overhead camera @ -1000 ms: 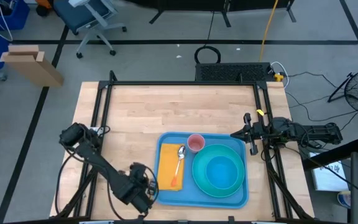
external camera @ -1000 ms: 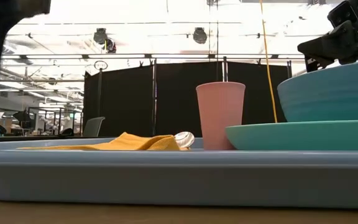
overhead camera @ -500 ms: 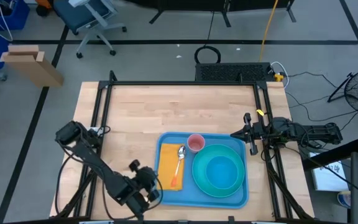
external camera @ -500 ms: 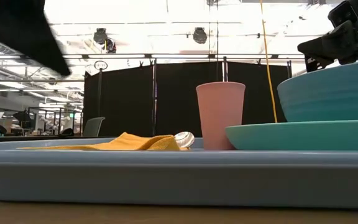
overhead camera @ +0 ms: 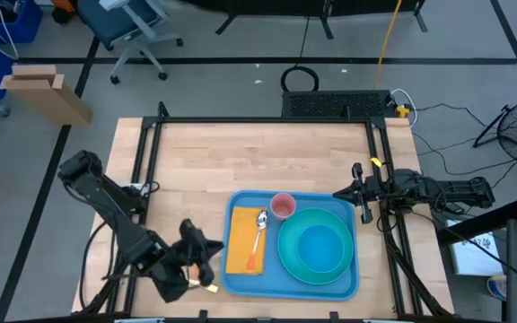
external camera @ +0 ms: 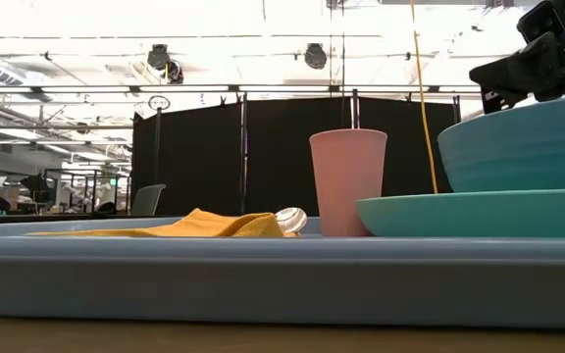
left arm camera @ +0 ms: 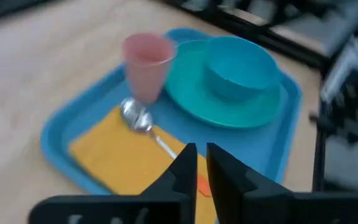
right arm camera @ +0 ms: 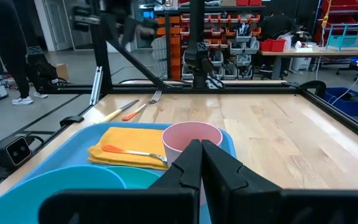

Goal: Set up tray
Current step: Put the orange fork to the left of the orange spoon on the yellow napkin

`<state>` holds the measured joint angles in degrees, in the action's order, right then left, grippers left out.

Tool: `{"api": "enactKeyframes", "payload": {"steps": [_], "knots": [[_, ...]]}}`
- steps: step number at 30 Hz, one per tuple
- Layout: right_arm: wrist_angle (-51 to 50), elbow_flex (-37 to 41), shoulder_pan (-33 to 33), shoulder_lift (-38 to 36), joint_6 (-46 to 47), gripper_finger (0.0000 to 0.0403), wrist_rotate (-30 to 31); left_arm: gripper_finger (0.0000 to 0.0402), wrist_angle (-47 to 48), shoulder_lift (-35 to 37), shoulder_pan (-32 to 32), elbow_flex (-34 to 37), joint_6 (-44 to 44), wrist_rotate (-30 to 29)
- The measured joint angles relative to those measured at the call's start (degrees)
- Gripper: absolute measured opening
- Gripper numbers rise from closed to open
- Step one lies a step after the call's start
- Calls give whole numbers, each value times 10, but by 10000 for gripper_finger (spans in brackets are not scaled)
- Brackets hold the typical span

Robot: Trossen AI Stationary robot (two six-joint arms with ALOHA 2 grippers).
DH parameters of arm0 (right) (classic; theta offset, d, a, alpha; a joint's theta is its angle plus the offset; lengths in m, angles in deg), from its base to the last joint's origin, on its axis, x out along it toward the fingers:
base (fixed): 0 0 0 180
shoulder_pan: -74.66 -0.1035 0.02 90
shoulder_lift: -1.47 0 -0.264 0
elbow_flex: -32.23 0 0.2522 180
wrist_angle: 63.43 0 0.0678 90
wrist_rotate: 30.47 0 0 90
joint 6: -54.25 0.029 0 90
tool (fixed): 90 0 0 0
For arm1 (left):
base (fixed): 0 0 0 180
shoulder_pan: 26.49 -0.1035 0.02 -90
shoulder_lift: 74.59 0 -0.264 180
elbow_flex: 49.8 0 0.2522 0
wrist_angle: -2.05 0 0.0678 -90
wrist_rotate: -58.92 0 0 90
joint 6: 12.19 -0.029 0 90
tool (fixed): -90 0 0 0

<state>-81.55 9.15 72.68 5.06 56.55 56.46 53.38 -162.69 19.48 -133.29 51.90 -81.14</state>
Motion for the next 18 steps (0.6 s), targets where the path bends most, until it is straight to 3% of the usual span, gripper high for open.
{"api": "enactKeyframes", "payload": {"steps": [4, 9, 12, 18], "knots": [[-2, 0, 0, 0, 0, 0, 0, 60, 7, 12, -4, 48, 199, 20], [-2, 0, 0, 0, 0, 0, 1, 77, 9, 4, -22, 101, 397, 125], [-2, 0, 0, 0, 0, 0, 1, 82, 11, -8, -26, 115, 473, 169], [-2, 0, 0, 0, 3, 0, 1, 81, 23, -63, -14, 85, 619, 162]]}}
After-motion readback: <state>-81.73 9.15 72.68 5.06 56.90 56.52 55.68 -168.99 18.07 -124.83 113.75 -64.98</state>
